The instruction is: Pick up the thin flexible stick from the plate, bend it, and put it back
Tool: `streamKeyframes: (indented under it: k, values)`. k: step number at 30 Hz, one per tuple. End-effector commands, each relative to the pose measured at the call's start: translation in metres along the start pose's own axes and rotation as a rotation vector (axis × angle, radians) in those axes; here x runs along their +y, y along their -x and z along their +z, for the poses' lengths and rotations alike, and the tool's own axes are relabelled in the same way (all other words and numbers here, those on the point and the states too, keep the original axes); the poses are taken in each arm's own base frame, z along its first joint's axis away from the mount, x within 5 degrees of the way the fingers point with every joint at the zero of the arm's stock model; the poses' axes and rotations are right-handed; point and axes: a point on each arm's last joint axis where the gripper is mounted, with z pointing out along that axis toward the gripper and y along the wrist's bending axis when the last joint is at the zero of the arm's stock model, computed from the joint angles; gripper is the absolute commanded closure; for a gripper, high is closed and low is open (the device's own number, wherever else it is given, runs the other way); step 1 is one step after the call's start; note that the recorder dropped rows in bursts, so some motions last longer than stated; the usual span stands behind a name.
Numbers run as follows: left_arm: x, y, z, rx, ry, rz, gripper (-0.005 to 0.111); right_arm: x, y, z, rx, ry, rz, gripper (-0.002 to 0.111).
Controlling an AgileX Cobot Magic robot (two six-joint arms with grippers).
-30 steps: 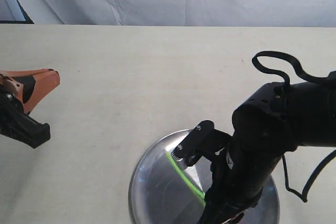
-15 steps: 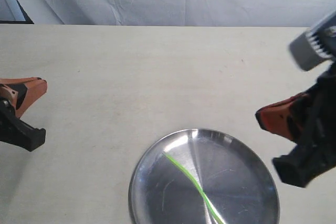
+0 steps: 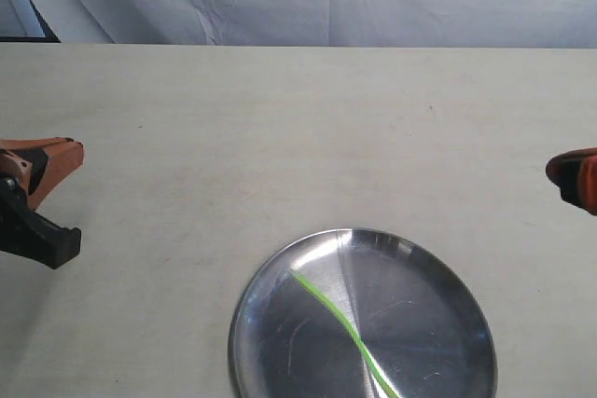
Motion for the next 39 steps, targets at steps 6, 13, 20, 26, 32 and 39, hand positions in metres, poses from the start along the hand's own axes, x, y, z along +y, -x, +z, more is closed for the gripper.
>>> streamKeyframes:
  k: [6, 13, 20, 26, 32, 39]
  values:
    - [0.0, 0.002, -0.001, -0.007, 0.002, -0.006, 0.106, -0.011, -0.014, -0.025, -0.185, -0.111, 0.069, 0.108]
    - [0.0, 0.002, -0.001, -0.007, 0.002, -0.006, 0.106, -0.038, -0.096, 0.013, -0.495, -0.382, 0.02, 0.108]
    - [0.0, 0.002, -0.001, -0.007, 0.002, -0.006, 0.106, -0.05, -0.149, 0.034, -0.429, -0.515, 0.095, 0.108]
    - [0.0, 0.002, -0.001, -0.007, 0.002, -0.006, 0.106, -0.05, -0.15, 0.034, -0.415, -0.516, 0.099, 0.108]
    - [0.0, 0.002, -0.001, -0.006, 0.003, -0.006, 0.106, -0.05, -0.15, 0.034, -0.419, -0.515, 0.098, 0.108]
    - [0.001, 0.001, -0.001, -0.004, 0.005, -0.006, 0.106, -0.05, -0.15, 0.034, -0.419, -0.515, 0.098, 0.108]
